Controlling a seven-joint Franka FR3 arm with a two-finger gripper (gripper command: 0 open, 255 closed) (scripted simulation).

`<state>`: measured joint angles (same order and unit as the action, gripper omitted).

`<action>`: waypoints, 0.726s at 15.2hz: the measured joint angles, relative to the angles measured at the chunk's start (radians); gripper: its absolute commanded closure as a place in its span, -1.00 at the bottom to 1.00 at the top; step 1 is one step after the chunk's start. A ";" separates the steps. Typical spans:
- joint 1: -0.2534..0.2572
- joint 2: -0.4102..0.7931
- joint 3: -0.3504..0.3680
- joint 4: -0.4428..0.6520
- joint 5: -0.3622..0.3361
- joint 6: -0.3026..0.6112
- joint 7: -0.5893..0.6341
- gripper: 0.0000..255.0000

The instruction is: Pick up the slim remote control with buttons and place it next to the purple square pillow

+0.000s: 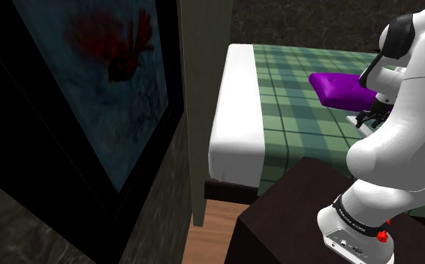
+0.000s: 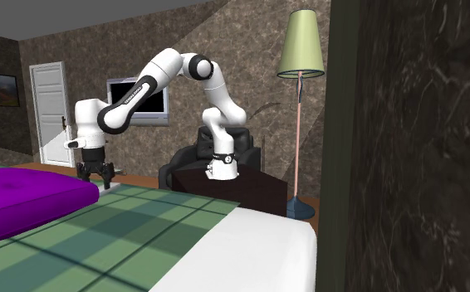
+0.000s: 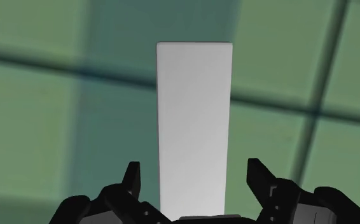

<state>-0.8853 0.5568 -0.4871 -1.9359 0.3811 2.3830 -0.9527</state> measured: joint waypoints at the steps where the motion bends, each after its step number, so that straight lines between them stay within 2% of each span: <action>1: 0.000 0.000 0.000 0.000 0.000 0.000 0.000 -1.00; 11: 0.030 -0.086 -0.043 0.009 -0.059 -0.088 0.037 -1.00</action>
<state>-0.8554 0.4706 -0.5299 -1.9268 0.3225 2.2955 -0.9160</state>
